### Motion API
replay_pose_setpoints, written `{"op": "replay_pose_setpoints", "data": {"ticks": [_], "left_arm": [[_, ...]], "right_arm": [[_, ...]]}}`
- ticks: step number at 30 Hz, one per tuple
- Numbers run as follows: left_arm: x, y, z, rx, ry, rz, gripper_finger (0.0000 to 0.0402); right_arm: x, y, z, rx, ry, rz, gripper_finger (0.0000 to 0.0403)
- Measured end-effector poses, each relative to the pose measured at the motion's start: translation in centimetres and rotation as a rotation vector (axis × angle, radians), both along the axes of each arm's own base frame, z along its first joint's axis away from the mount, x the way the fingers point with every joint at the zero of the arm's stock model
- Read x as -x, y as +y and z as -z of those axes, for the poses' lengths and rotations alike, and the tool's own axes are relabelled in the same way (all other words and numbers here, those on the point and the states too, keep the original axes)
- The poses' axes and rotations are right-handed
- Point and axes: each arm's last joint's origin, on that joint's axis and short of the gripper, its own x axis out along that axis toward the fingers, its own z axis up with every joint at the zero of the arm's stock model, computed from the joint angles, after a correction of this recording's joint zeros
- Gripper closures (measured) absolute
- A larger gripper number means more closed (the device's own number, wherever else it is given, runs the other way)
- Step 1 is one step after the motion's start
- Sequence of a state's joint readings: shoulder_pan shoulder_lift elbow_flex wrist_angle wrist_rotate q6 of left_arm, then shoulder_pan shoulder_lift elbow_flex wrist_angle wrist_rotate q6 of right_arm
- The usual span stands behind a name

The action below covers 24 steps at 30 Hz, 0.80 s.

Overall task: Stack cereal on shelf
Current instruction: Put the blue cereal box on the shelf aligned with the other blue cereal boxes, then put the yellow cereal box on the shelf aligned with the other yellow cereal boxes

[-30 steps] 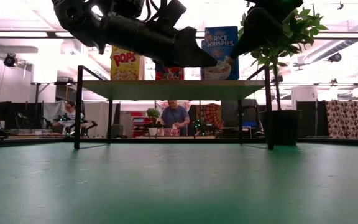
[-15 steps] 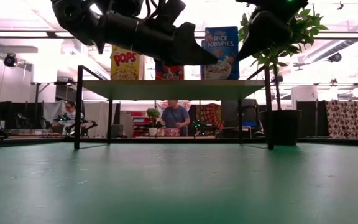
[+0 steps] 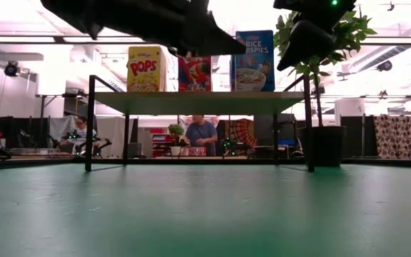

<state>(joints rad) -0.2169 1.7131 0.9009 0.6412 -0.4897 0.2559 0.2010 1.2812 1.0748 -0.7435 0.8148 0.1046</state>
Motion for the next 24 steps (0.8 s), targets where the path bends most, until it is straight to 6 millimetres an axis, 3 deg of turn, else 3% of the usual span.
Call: {"op": "replay_pose_setpoints", "data": {"ticks": [8, 16, 24], "left_arm": [[1.6, -3.0, -1.4, -0.016, 0.006, 0.028, 0.0325], [3.5, -4.3, -3.0, 0.014, 0.032, 0.04, 0.0325], [7.8, -5.8, -4.3, 0.177, 0.193, 0.066, 0.0325]], "right_arm": [[-0.6, -0.6, -0.4, 0.018, -0.035, -0.013, 0.0392], [-0.6, -0.6, -0.3, 0.018, -0.027, -0.012, 0.0392], [-0.3, 1.9, -0.4, -0.055, -0.108, -0.036, 0.0392]]}}
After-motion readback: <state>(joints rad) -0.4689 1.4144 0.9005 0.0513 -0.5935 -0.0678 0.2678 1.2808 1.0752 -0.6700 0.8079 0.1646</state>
